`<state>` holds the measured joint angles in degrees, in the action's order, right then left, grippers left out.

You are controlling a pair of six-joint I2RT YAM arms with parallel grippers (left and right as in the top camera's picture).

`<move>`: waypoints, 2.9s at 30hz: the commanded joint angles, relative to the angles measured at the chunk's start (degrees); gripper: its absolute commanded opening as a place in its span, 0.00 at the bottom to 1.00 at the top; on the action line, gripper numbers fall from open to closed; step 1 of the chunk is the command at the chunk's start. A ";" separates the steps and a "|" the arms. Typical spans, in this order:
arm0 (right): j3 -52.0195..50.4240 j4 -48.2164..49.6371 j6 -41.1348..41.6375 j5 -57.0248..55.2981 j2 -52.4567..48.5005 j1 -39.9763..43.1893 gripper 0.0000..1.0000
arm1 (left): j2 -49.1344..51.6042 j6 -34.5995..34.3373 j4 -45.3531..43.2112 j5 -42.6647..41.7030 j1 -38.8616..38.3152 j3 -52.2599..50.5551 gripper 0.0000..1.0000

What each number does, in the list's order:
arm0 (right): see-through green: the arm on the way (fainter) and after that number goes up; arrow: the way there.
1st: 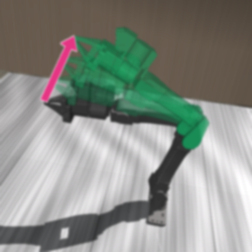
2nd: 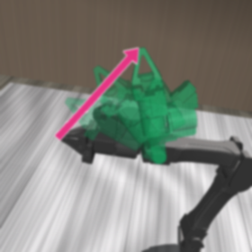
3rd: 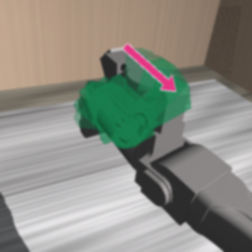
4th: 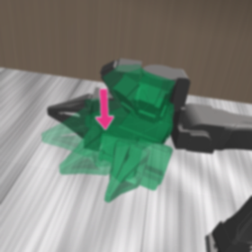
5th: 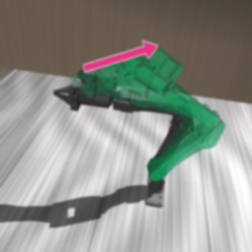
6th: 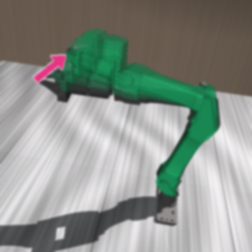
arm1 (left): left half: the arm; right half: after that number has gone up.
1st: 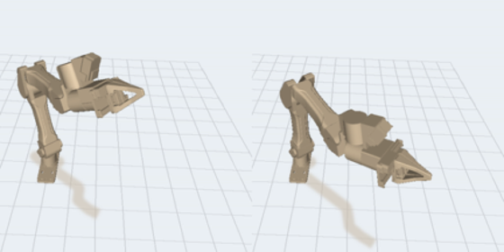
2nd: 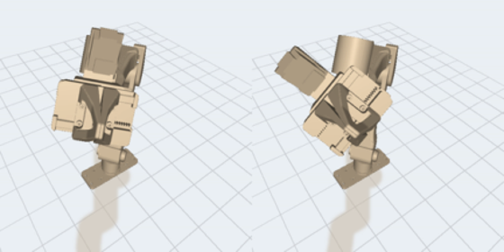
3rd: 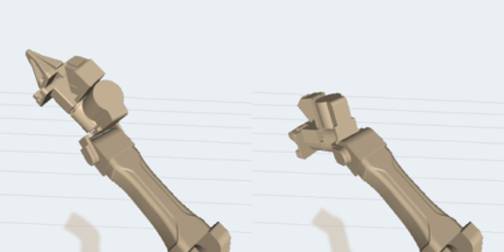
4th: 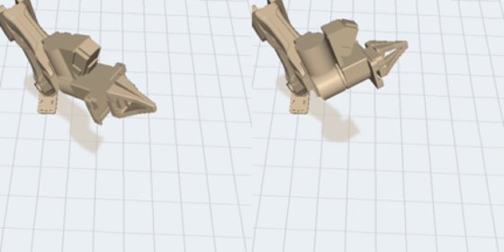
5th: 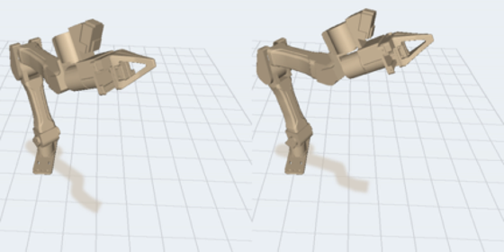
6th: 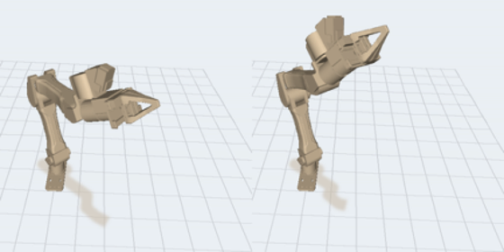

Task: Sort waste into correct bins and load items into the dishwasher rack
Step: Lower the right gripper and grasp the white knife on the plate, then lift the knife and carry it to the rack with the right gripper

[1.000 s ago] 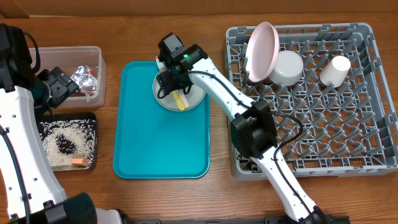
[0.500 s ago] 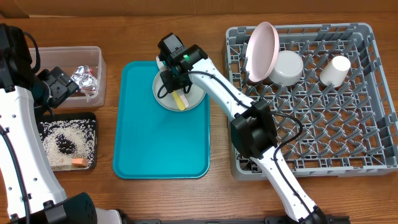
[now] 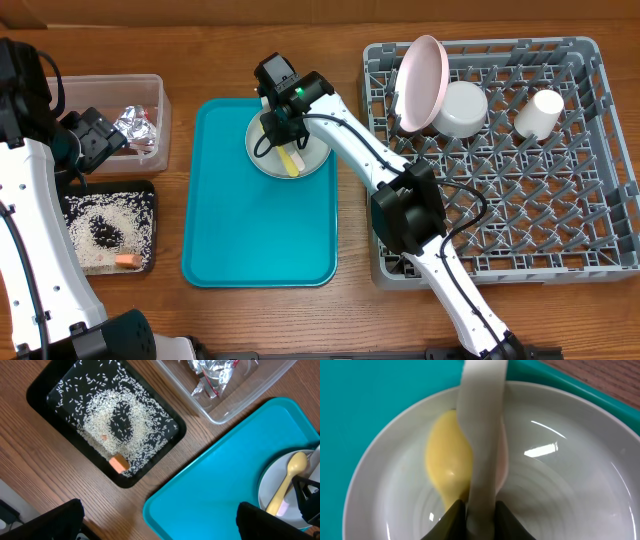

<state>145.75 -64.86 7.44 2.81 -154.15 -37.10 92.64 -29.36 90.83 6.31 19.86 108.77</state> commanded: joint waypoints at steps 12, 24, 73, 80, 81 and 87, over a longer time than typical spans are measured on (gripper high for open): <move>0.44 -0.76 -0.20 -0.85 0.76 0.42 0.19 | -0.13 1.07 -0.07 1.18 0.04 -0.33 1.00; 2.19 -2.45 -0.20 -0.85 1.07 0.42 0.08 | -0.13 1.07 -0.07 1.18 0.04 -0.33 1.00; 12.87 -9.01 30.49 -0.61 -0.35 3.02 0.59 | -0.13 1.07 -0.07 1.18 0.04 -0.33 1.00; 7.58 -6.38 35.10 -0.98 -0.39 3.04 0.58 | -0.13 1.07 -0.09 1.18 0.02 -0.33 1.00; 6.78 -6.23 35.69 -1.57 -0.39 3.04 0.58 | -0.13 1.07 -0.07 1.18 0.04 -0.33 1.00; 3.15 -3.28 36.04 -2.29 -0.39 3.10 0.57 | -0.13 1.07 -0.07 1.18 0.04 -0.33 1.00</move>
<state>149.99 -69.10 42.02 1.69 -154.26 -34.15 92.64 -29.36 90.83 6.31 19.86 108.77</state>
